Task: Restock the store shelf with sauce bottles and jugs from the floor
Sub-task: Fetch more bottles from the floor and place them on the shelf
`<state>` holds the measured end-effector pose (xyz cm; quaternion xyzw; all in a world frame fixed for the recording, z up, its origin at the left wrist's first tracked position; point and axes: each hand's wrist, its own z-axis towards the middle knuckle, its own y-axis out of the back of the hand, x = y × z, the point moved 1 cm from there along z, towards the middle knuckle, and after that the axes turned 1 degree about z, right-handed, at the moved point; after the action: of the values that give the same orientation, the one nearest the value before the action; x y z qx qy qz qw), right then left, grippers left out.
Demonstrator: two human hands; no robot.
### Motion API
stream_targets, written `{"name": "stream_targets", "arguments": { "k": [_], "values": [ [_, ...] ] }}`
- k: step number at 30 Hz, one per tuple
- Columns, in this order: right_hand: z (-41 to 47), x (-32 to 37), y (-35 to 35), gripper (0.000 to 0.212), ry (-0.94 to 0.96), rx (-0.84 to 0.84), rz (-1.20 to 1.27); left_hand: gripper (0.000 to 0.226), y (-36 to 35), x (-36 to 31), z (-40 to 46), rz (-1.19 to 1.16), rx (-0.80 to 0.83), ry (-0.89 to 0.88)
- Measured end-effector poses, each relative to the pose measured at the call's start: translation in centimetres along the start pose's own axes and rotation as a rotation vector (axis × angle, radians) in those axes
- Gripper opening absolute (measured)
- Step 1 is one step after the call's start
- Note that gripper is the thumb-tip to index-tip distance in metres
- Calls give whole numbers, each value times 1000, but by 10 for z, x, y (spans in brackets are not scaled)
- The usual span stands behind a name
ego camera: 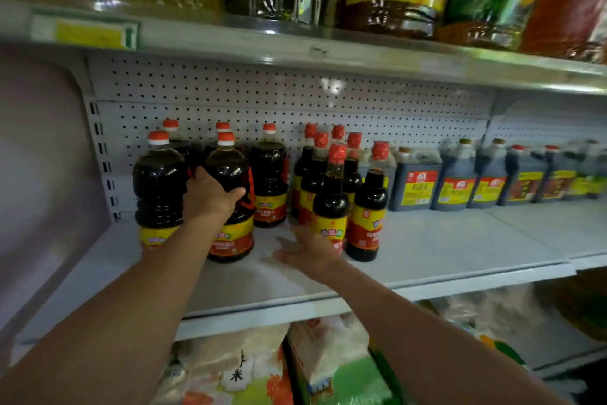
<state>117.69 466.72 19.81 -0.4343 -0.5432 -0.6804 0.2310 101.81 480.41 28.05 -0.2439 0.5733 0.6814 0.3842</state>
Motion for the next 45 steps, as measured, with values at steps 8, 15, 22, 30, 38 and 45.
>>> {"name": "stream_targets", "arguments": {
  "k": [8, 15, 22, 30, 38, 45],
  "values": [
    [-135, -36, 165, 63, -48, -268, -239, 81, -53, -86, -136, -83, 103, -170],
    [-275, -113, 282, 73, -132, -365, -549, 64, -141, -166, -291, -29, 437, -388],
    [-402, -201, 365, 82, -309, -407, -705, 56, -240, -221, -435, -2, 707, -521],
    [-489, -289, 398, 78, -480, -400, -662, 59, -333, -236, -521, 73, 872, -522],
    [-500, -370, 418, 76, -624, -419, -593, 58, -445, -248, -529, 143, 1022, -603],
    [-475, -443, 428, 77, -801, -459, -527, 51, -556, -248, -520, 215, 1187, -638]
  ]
}}
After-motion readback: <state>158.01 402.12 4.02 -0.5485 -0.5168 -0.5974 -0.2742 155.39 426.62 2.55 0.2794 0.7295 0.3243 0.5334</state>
